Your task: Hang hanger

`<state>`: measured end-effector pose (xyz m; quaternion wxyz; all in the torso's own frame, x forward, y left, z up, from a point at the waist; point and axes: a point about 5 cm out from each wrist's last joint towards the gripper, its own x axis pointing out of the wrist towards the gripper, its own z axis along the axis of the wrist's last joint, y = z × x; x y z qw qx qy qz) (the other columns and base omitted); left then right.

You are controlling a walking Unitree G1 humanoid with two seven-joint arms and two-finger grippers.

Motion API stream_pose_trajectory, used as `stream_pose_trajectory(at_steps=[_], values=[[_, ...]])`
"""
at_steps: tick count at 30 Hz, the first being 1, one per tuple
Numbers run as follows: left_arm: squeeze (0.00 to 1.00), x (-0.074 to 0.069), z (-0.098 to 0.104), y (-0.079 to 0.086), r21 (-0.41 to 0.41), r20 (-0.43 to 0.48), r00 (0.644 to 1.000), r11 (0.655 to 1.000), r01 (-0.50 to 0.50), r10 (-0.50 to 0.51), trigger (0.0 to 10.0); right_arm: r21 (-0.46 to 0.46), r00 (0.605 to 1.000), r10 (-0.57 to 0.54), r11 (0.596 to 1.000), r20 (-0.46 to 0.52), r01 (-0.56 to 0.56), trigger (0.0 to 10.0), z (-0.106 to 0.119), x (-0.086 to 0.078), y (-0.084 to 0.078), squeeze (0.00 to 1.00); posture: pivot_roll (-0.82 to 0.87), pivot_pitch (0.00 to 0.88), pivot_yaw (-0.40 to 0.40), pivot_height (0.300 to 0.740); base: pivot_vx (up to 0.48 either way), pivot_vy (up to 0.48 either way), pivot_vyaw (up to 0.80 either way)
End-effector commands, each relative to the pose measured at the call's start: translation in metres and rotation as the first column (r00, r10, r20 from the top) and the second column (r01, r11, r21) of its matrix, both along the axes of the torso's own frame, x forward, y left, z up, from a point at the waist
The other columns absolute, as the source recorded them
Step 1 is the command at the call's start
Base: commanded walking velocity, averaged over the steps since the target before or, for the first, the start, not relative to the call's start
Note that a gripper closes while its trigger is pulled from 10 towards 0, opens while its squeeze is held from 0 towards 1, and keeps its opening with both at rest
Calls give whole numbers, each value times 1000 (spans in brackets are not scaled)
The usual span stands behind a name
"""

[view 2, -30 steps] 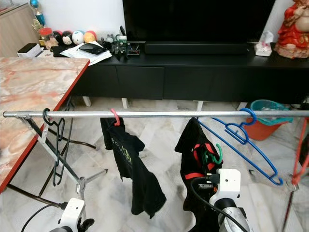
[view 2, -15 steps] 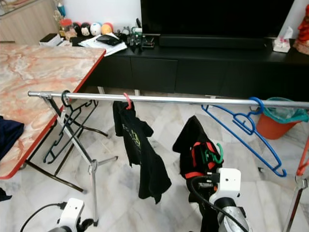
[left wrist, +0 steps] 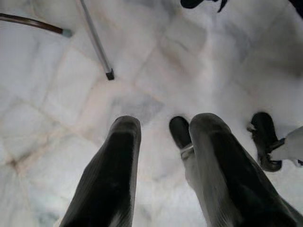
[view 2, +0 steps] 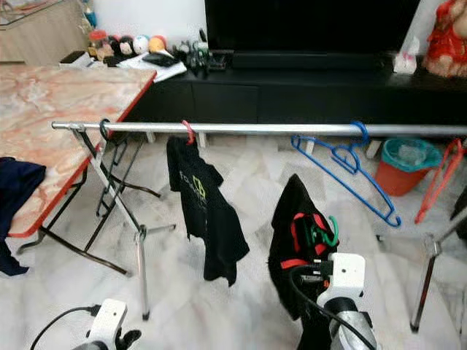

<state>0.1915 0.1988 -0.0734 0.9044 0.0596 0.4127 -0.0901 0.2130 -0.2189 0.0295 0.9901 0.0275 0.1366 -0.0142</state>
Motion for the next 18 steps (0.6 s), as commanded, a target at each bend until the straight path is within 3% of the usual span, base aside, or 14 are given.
stream_pose_trajectory(at_steps=[1,6,18], values=[[0,-3,-1,5,17,-14,1000,1000,0,0,10000,2,999,1,1000,37,-1,10000,7,5,1,0,-232,0,58,740,-270,0,0],[0,-3,-1,5,17,-14,1000,1000,-1,1,10000,-2,1000,9,1000,24,-9,10000,6,6,1,0,-232,0,58,740,-269,0,-788],[0,-2,-1,5,18,-14,1000,1000,3,-3,10000,-24,1000,26,999,17,-26,10000,6,6,1,0,-233,0,58,740,-274,0,0]])
